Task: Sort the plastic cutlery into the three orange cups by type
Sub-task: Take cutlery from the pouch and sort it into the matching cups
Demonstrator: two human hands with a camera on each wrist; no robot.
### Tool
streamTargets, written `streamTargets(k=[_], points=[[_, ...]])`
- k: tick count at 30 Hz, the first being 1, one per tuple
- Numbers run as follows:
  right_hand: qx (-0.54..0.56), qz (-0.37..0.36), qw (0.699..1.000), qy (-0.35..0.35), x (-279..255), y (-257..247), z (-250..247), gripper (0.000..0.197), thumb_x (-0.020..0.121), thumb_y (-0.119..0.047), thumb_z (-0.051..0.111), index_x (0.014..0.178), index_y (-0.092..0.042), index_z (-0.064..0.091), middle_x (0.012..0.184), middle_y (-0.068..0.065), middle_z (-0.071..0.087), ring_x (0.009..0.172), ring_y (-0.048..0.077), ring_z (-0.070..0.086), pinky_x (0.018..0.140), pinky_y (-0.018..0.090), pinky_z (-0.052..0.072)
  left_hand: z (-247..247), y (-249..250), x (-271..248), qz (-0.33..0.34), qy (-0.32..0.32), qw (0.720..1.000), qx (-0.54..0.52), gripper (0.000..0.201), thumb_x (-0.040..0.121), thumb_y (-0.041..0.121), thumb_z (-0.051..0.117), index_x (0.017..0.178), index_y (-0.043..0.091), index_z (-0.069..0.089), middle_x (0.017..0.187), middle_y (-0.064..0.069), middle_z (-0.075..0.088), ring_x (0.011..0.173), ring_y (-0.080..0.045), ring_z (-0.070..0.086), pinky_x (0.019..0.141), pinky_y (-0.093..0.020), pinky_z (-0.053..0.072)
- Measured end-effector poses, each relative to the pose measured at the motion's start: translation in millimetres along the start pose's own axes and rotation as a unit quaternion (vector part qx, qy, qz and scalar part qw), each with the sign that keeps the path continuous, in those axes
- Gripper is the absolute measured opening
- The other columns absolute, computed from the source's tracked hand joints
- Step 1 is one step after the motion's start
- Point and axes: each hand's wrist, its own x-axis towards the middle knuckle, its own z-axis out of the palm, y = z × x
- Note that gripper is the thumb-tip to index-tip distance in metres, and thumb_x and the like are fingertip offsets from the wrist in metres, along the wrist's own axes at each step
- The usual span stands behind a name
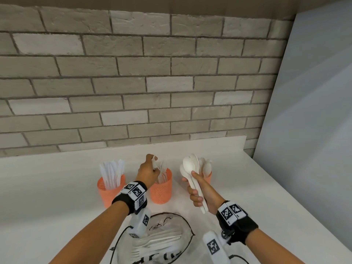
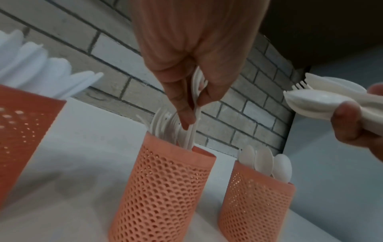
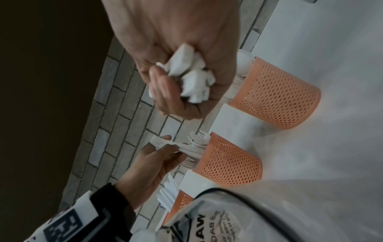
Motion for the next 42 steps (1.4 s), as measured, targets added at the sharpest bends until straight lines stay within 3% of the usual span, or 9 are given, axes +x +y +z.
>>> streamTargets(k=[4,10,16,20,24,28,31,36,42], points=[[0.002,0.004,1.0,0.009,2.3,0.4,-3.5,0.043,0.096,-0.05,0.029,0.102,-0.016,0.055,0.045,-0.007,0.032,0.03,0.003,0.024,0.032,0.014,0.021,11.0,-1.1,3.0,0.002,-0.025,0.997,0.072,0.022,0.094,0.006,0.038,0.115,0.008,0.042,0.08,-0.011,0.055,0.071,-0.028,0.054,0.062,-0.031,0.041],[-0.011,-0.003,1.0,0.012,4.3,-3.1,-3.1,0.038,0.094,-0.051,0.036,0.095,-0.017,0.054,0.045,-0.008,0.03,0.03,0.002,0.023,0.031,0.013,0.021,17.4,1.3,11.7,0.049,-0.048,0.952,0.299,0.034,0.091,0.001,0.037,0.122,0.005,0.049,0.124,-0.012,0.048,0.116,-0.028,0.043,0.086,-0.031,0.037],[-0.047,-0.02,0.999,-0.005,3.3,-6.4,-2.0,0.017,0.095,-0.032,0.048,0.092,-0.015,0.052,0.045,-0.007,0.039,0.03,0.002,0.03,0.029,0.012,0.021,25.7,-7.4,6.1,0.056,-0.081,0.951,0.294,0.096,0.07,0.062,-0.004,0.148,0.012,0.019,0.154,-0.015,0.015,0.144,-0.031,0.011,0.116,-0.042,0.014],[-0.037,-0.013,0.999,-0.016,2.1,-6.2,-0.8,0.025,0.096,-0.039,0.042,0.093,-0.017,0.054,0.043,-0.008,0.033,0.032,0.003,0.031,0.033,0.014,0.027,24.4,-4.7,7.6,0.016,-0.118,0.966,0.231,0.065,0.097,0.048,0.02,0.151,0.017,0.002,0.158,-0.011,-0.002,0.146,-0.027,-0.009,0.12,-0.042,-0.002],[-0.038,-0.013,0.999,-0.024,0.6,-6.9,2.2,0.031,0.095,-0.046,0.038,0.092,-0.018,0.051,0.041,-0.009,0.03,0.033,0.004,0.03,0.038,0.016,0.033,7.1,21.9,1.0,0.038,-0.029,0.999,0.012,0.049,0.101,0.032,0.03,0.146,0.015,0.026,0.154,-0.007,0.025,0.143,-0.02,0.019,0.116,-0.031,0.015],[-0.02,-0.012,0.998,-0.06,-0.5,-9.9,10.3,0.027,0.086,-0.044,0.048,0.086,-0.017,0.05,0.038,-0.009,0.031,0.03,0.001,0.028,0.035,0.013,0.029,-8.0,58.8,-16.7,-0.016,-0.119,0.958,-0.262,0.065,0.081,0.054,0.059,0.134,0.02,0.041,0.123,-0.006,0.059,0.102,-0.013,0.059,0.087,-0.028,0.048],[-0.007,0.004,0.993,-0.12,-3.6,-13.9,23.4,0.015,0.08,-0.036,0.054,0.077,-0.021,0.057,0.037,-0.009,0.033,0.027,0.001,0.027,0.032,0.011,0.027,-11.9,69.4,-26.8,-0.033,-0.185,0.937,-0.294,0.073,0.064,0.053,0.073,0.126,0.023,0.048,0.105,-0.012,0.066,0.091,-0.022,0.064,0.079,-0.035,0.05],[-0.061,0.032,0.985,-0.16,-4.1,-14.3,39.0,0.02,0.095,-0.022,0.046,0.078,-0.021,0.053,0.04,-0.011,0.038,0.029,0.001,0.029,0.034,0.012,0.028,-13.2,73.9,-34.7,-0.041,-0.107,0.956,-0.271,0.018,0.08,0.009,0.068,0.092,0.009,0.055,0.089,-0.019,0.064,0.071,-0.021,0.061,0.056,-0.026,0.046],[-0.2,-0.098,0.973,-0.059,3.5,0.2,51.6,0.003,0.092,-0.016,0.056,0.091,-0.016,0.054,0.055,0.002,0.048,0.038,0.007,0.049,0.045,0.022,0.05,-13.3,63.3,-36.9,-0.061,0.039,0.987,-0.141,0.013,0.081,0.016,0.064,0.085,0.01,0.053,0.087,-0.009,0.062,0.088,-0.028,0.062,0.079,-0.035,0.049]])
